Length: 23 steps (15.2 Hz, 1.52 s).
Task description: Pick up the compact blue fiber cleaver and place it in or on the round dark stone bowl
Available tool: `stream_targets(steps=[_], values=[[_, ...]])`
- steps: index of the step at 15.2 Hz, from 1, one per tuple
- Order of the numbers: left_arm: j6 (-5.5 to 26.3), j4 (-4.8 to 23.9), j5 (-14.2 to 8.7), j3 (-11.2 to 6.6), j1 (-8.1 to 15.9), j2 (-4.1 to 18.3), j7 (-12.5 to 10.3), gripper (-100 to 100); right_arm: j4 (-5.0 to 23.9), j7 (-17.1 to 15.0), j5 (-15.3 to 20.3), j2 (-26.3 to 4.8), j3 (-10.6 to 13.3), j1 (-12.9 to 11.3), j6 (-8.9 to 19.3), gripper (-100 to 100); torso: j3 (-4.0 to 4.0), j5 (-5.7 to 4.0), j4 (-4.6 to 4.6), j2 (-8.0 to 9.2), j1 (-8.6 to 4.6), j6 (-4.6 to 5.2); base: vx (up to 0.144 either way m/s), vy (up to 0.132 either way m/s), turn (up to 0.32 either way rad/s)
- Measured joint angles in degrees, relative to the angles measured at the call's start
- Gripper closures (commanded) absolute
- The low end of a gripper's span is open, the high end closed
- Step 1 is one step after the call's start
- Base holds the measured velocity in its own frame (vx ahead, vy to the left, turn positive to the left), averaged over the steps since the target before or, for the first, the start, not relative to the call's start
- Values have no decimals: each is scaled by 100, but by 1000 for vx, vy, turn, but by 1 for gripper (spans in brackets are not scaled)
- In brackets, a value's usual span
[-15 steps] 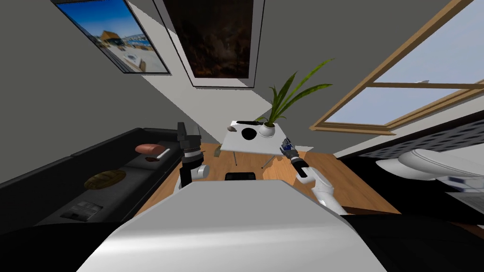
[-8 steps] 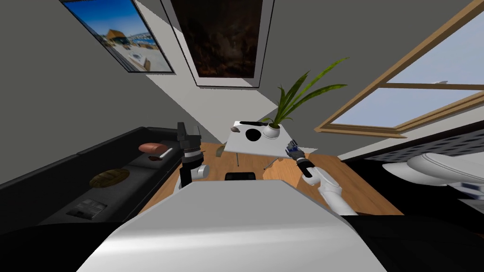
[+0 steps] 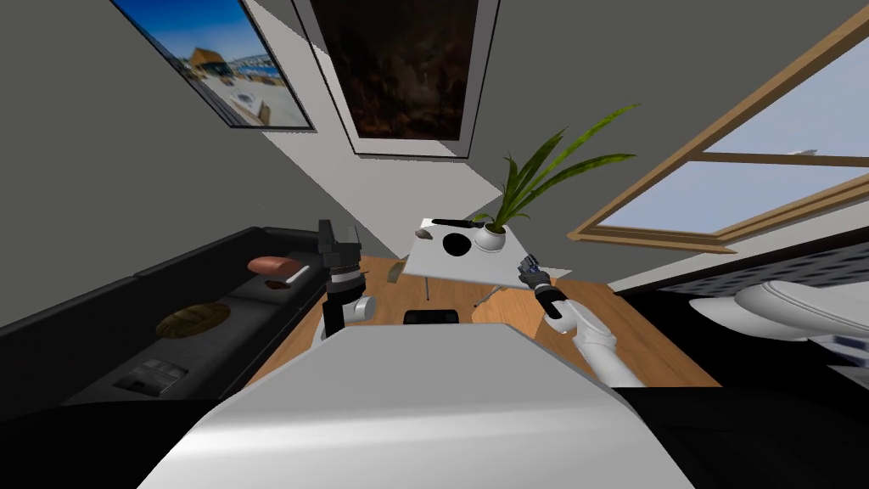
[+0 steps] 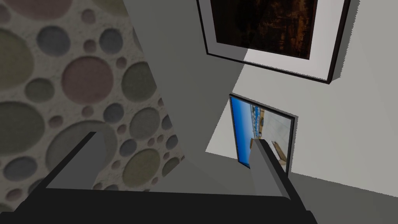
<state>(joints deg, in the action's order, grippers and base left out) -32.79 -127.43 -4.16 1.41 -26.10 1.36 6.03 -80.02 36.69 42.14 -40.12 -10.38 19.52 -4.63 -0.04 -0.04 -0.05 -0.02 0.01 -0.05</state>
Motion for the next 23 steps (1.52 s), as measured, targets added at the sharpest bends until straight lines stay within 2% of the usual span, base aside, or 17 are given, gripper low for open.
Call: stream_targets(steps=[2, 5, 11, 23], values=[[0, 0, 0, 0, 0, 0, 0, 0, 0, -4, -2, 1, -1, -1, 0, 100, 0, 2, -1, 1, 6, -1, 0, 0, 0], [0, 0, 0, 2, 0, -2, 0, 0, 30, 12, -62, -138, -17, 19, 31, 100, -2, 5, -6, 2, 73, -12, -11, 173, 48], [0, 0, 0, 3, 1, -3, 0, 0, 64, 58, -272, -596, 57, 120, 182, 100, -13, 20, -15, -10, 161, -30, -3, 262, 59], [0, -1, 0, 3, 1, -3, 0, 0, 216, 115, -754, -1658, 107, 315, 432, 100, -14, 40, -14, -12, 184, -31, 11, 285, 54]])
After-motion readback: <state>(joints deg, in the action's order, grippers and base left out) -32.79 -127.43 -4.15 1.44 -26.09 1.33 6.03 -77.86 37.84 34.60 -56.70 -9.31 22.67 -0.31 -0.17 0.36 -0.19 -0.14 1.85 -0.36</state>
